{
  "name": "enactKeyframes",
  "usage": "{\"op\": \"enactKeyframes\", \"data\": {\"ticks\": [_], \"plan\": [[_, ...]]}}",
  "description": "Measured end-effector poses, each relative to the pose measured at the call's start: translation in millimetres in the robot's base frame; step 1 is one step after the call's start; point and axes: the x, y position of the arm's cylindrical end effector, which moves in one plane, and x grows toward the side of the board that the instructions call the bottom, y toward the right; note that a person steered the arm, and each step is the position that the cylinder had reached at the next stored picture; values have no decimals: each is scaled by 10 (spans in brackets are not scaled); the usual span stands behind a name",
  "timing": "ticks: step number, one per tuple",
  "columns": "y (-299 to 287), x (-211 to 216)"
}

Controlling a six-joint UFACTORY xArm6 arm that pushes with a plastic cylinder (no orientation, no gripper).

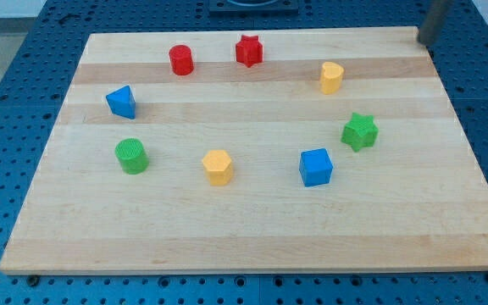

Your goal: Move red star along with red circle slightly left

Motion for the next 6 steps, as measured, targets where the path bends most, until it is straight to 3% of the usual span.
{"op": "enactKeyframes", "data": {"ticks": [1, 3, 6], "plan": [[-72, 0], [-1033, 11], [-1918, 234]]}}
